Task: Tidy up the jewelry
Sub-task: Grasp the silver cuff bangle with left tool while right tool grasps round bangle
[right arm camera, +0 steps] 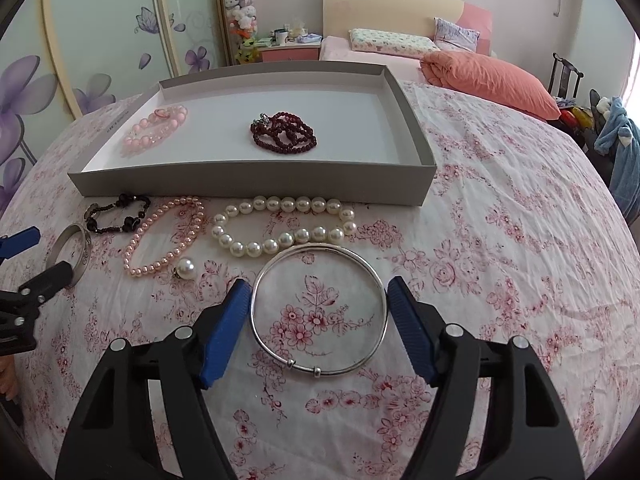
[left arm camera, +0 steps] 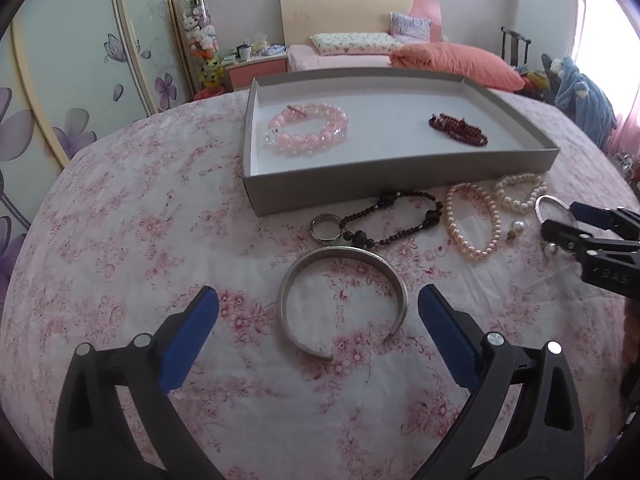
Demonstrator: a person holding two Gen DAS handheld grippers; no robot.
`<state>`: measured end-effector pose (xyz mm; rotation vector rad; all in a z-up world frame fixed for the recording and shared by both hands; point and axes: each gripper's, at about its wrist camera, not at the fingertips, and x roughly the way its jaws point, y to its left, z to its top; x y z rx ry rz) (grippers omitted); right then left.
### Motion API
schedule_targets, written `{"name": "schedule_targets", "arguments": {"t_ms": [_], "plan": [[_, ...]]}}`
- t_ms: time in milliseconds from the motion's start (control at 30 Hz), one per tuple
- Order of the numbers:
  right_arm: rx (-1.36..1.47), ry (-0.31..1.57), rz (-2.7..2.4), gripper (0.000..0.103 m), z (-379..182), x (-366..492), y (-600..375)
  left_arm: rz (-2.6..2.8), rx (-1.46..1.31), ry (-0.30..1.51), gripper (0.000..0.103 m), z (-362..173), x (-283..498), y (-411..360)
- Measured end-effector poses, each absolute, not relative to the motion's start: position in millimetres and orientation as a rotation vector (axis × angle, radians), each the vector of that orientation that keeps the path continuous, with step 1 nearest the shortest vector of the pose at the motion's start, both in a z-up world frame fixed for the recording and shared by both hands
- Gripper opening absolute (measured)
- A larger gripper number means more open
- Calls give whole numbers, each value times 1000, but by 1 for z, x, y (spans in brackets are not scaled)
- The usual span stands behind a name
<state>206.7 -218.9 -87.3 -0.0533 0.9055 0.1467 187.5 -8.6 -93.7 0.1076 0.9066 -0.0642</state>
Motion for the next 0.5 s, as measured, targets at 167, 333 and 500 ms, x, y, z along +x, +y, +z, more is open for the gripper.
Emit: {"name": "schedule_targets", "arguments": {"t_ms": [167,333,500], "plan": [[-54,905,144,71,-88,207,-219,-39,92,938,97,-100,195,-8],[-52,906,144,72,-88,206,-219,-49,46,953,97,-102,200,-2],[-53,907,144,74,-88,207,-220,-52,47,948,92,-101,199,-4]]}}
